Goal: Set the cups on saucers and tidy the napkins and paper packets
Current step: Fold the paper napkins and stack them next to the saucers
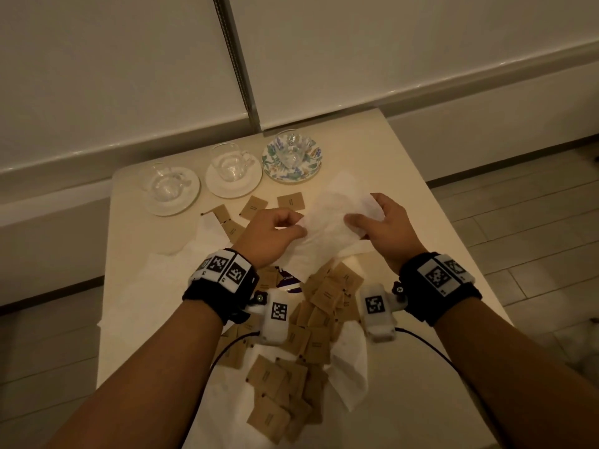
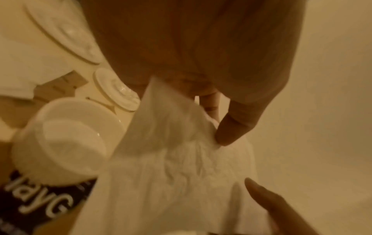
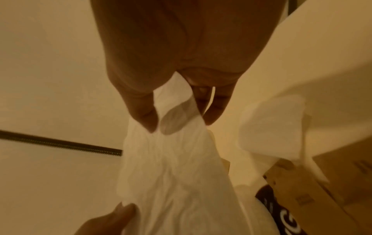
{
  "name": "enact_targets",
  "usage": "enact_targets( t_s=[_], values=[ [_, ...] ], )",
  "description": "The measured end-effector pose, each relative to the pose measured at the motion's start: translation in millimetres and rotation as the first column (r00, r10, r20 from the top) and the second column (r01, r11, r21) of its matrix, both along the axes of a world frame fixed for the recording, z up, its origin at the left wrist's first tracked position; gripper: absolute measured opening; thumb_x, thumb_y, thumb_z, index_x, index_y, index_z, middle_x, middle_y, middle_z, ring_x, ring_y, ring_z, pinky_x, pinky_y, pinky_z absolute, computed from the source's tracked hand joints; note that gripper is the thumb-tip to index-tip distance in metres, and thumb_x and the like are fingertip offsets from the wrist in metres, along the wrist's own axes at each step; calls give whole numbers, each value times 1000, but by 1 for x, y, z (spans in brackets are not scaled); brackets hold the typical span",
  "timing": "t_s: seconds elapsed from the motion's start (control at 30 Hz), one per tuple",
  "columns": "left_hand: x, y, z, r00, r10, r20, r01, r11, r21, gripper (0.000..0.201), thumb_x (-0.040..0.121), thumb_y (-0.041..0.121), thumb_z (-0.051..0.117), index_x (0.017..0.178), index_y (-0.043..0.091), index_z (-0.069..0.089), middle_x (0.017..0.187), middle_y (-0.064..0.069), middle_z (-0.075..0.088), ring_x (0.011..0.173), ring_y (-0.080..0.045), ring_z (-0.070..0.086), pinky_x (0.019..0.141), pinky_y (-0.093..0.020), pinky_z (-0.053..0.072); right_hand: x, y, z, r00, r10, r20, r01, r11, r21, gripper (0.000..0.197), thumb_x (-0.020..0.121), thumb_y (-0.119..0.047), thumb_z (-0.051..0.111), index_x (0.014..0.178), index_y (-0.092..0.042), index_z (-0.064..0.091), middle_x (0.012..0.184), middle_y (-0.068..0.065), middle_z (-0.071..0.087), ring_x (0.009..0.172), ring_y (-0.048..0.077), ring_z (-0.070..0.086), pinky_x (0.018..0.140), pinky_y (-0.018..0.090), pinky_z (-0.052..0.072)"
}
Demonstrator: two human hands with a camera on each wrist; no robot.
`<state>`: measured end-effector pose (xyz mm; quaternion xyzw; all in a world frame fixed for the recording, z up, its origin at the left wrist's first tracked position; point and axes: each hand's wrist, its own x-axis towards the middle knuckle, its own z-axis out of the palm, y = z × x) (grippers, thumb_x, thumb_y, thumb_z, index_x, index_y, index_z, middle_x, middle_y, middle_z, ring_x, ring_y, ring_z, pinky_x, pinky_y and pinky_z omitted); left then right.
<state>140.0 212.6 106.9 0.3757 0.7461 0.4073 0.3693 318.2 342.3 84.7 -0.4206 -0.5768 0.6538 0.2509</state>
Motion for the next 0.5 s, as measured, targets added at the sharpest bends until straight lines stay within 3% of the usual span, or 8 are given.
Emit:
enact_targets(
  t_s=[0.07,0.13,0.2,0.27,0.3,0.37,0.5],
  values=[
    [2,2,3,988,72,136,-80,995,55,18,84,5,68,69,9,60,72,-6,53,71,-13,50,70,-23,39,-2,-6,-6,1000,-24,2,24,995,-99,77,68,-35,86,130,-14,45,117,1,65,98,15,68,73,29,56],
    [3,2,3,964,117,237,-144,984,100,23,82,4,66,63,13,58,72,-9,49,74,-21,46,74,-32,36,-2,-17,-15,996,61,59,-45,970,-238,104,59,-49,84,143,-14,33,123,2,63,108,17,64,86,34,52],
    [4,2,4,949,129,288,-174,975,137,31,80,2,64,56,21,57,66,-3,49,73,-20,45,73,-32,35,-1,-26,-24,985,170,27,-151,929,-339,82,69,-45,81,135,-9,48,113,3,71,106,21,66,86,36,51],
    [3,0,3,940,118,321,-177,971,161,42,82,-3,61,52,26,57,60,9,51,67,-10,48,68,-23,37,-1,-32,-26,976,206,-77,-219,902,-371,40,82,-35,75,109,-8,65,98,3,73,94,21,68,79,33,52],
    [3,-1,2,940,110,323,-170,972,165,46,83,-5,60,51,27,58,58,13,51,63,-5,49,66,-18,39,-1,-34,-25,976,185,-118,-216,906,-364,24,86,-30,72,95,-9,66,89,2,71,85,20,67,75,31,52],
    [4,-3,0,943,120,310,-177,971,162,48,84,-6,59,50,27,59,57,15,51,60,-2,48,63,-15,39,-3,-33,-21,981,125,-146,-167,930,-327,15,89,-24,70,79,-13,65,75,2,64,75,18,60,71,30,52],
    [4,-15,-5,948,166,272,-210,967,142,40,83,-5,63,57,24,56,60,6,50,60,-7,47,58,-15,38,-6,-35,-14,984,70,-162,-105,970,-218,4,91,-14,67,92,-12,71,88,3,72,83,17,66,75,32,53]
  ],
)
